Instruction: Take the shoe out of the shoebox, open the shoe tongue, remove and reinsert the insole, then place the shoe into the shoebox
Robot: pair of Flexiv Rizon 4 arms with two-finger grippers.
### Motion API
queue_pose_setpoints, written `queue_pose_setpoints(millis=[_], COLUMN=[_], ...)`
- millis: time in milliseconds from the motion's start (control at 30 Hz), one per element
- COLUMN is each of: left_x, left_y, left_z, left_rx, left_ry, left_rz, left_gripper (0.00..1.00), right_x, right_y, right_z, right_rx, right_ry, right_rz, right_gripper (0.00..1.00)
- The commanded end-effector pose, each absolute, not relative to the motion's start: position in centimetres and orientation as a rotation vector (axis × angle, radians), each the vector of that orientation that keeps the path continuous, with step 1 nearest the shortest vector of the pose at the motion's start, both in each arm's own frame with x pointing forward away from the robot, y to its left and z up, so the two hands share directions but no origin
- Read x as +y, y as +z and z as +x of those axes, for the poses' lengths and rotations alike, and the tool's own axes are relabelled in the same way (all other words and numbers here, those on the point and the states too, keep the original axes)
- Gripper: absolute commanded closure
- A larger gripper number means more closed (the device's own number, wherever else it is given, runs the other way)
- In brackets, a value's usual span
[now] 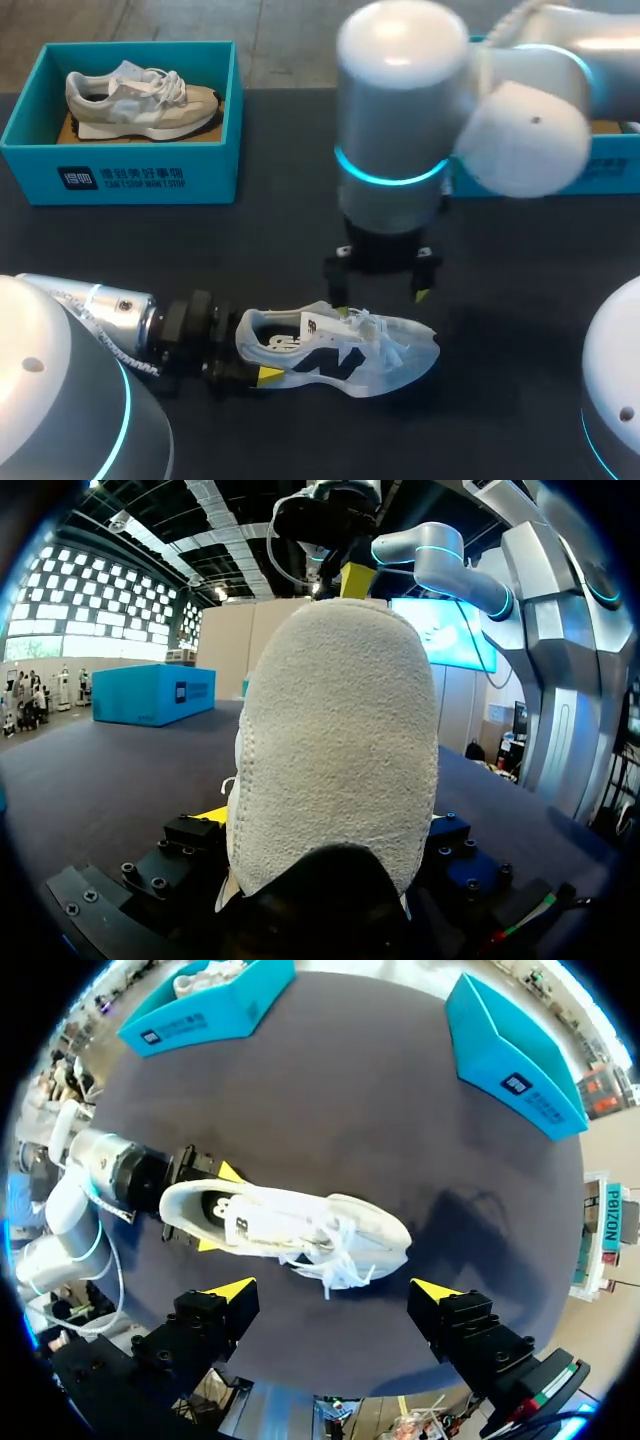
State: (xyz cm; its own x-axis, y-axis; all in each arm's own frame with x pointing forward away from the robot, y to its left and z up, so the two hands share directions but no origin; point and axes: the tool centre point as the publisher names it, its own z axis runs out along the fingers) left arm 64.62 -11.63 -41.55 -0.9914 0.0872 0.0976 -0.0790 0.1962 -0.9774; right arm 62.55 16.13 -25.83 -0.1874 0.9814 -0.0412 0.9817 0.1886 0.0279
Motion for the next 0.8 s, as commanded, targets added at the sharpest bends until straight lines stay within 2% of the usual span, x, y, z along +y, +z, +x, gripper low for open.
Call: queue_pose_setpoints(millis=[33, 800], left_x=[-11.5, -11.5], left_y=[-41.6, -41.6], left_z=[64.5, 64.5], left_rx=[-2.326, -2.326], left_ry=[1.912, 1.912], left_rz=[-0.007, -0.007], left_gripper=[1.0, 1.0], right_x=[20.4, 23.3], right_y=[-27.0, -29.6], right_z=[62.3, 62.7], right_rx=[2.257, 2.059], right_ry=[-0.177, -0.2], right_rz=[1.877, 1.907], right_gripper=[0.0, 0.0])
